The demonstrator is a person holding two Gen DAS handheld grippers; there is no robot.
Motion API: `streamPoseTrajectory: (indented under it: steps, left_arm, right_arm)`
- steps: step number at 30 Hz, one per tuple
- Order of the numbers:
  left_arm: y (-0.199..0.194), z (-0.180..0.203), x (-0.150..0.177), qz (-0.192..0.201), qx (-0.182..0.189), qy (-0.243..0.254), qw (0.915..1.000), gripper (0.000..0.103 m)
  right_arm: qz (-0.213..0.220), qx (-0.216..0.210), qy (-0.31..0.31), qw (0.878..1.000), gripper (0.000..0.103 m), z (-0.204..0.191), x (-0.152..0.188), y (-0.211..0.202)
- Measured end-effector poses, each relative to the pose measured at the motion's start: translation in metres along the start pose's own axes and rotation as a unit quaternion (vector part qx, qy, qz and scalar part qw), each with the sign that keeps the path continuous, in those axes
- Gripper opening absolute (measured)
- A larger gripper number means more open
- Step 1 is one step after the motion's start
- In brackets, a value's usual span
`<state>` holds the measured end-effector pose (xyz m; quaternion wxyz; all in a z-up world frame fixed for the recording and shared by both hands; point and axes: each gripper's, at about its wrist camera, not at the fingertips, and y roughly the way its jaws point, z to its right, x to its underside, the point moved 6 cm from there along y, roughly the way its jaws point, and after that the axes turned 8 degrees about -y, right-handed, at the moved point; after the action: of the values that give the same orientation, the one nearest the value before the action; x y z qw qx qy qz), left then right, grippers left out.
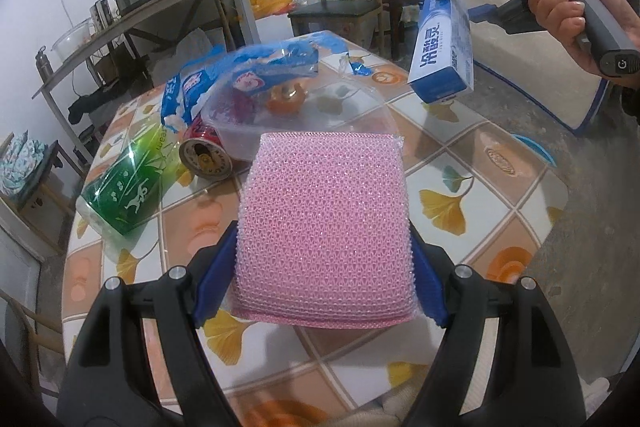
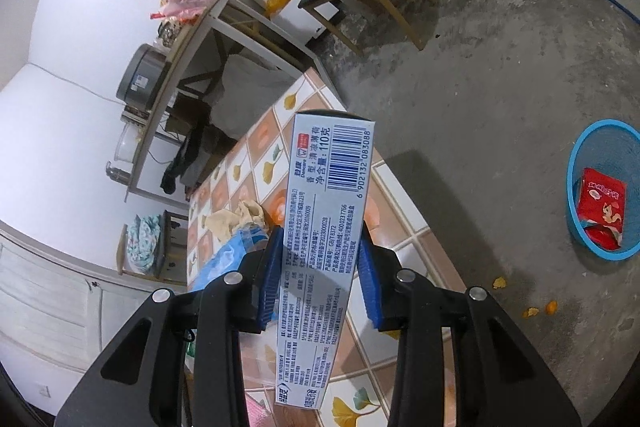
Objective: Collect trash
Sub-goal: 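Lift the pink pad and toothpaste box and turn toward the wastebasket, then open both tools over the blue wastebasket to drop pad and box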
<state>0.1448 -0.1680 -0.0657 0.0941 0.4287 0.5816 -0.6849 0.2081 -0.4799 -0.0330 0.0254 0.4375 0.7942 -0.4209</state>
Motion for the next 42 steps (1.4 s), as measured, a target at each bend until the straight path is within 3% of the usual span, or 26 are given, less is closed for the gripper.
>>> streamPoseTrajectory:
  steps: [12, 22, 28, 42]
  left_arm:
    - [-0.03, 0.036, -0.009, 0.023, 0.006, 0.035, 0.9991, 0.073]
    - [-0.043, 0.084, -0.034, 0.046, 0.043, 0.089, 0.994, 0.073]
    - [-0.039, 0.129, -0.059, 0.051, 0.089, 0.127, 0.9866, 0.073]
    - [0.024, 0.277, -0.104, -0.014, 0.192, 0.204, 0.9598, 0.074]
  right_arm:
    - [0.034, -0.021, 0.012, 0.999, 0.035, 0.027, 0.004, -0.054]
    - [0.074, -0.018, 0.042, 0.996, 0.035, 0.076, 0.007, -0.114]
    - [0.106, -0.004, 0.073, 0.992, 0.035, 0.124, 0.01, -0.159]
    - [0.14, 0.045, 0.176, 0.973, 0.035, 0.267, 0.039, -0.208]
